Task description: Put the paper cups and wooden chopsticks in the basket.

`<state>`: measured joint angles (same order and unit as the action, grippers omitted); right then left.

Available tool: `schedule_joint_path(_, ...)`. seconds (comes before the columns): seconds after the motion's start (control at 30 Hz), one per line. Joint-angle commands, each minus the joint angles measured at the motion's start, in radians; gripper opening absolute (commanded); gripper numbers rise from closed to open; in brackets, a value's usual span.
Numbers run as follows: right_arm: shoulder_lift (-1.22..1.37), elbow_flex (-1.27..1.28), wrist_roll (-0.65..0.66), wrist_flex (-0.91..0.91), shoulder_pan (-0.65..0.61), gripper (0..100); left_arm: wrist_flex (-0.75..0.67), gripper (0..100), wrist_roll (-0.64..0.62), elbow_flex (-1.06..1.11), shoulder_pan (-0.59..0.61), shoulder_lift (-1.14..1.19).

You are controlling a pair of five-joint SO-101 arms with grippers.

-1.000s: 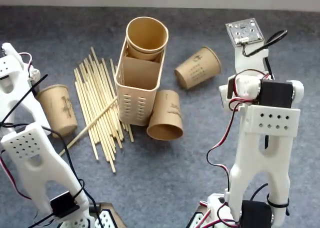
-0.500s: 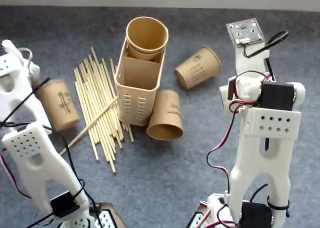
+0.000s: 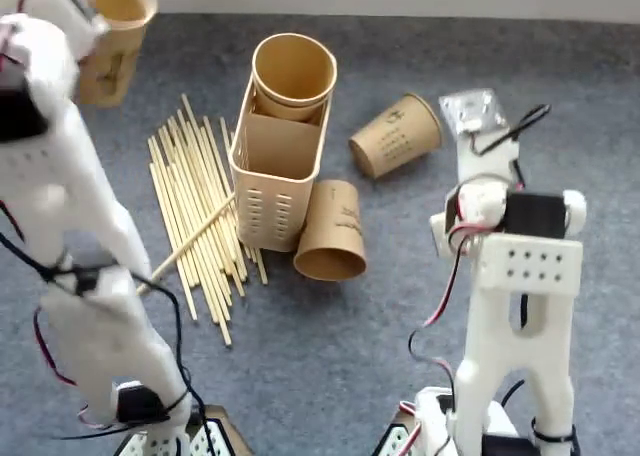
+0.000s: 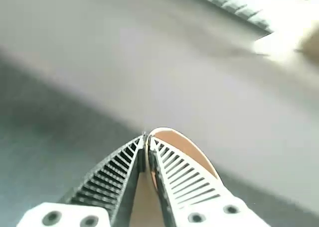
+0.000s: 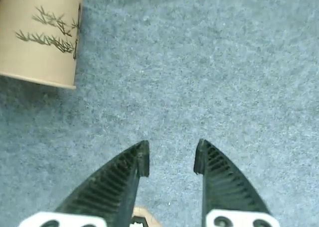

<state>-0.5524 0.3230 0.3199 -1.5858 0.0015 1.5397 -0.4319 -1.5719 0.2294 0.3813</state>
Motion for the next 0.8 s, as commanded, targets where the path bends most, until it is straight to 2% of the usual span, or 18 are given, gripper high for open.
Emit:
schedule_joint_path(0.0, -0.165, 0.343, -0.009, 0.188, 0.005, 15.6, -0.046, 1, 0.011, 0.047, -0.208, -0.194)
schedule_joint_path(0.07, -0.262, 0.585, -0.009, 0.341, 0.007, 15.6, -0.083, 1, 0.009, 0.130, -0.288, -0.222)
schedule_joint_path(0.17, -0.389, 0.897, -0.009, 0.524, 0.010, 15.6, -0.206, 1, 0.005, 0.237, -0.331, -0.216)
schedule_joint_path(0.3, -0.538, 1.121, -0.006, 0.598, 0.008, 15.6, -0.339, 1, 0.003, 0.346, -0.395, -0.196)
schedule_joint_path(0.53, -0.716, 1.170, -0.008, 0.593, 0.007, 15.6, -0.407, 1, -0.017, 0.418, -0.446, -0.140)
schedule_joint_path(0.77, -0.730, 1.173, -0.005, 0.591, 0.013, 15.6, -0.407, 1, -0.049, 0.417, -0.443, -0.035)
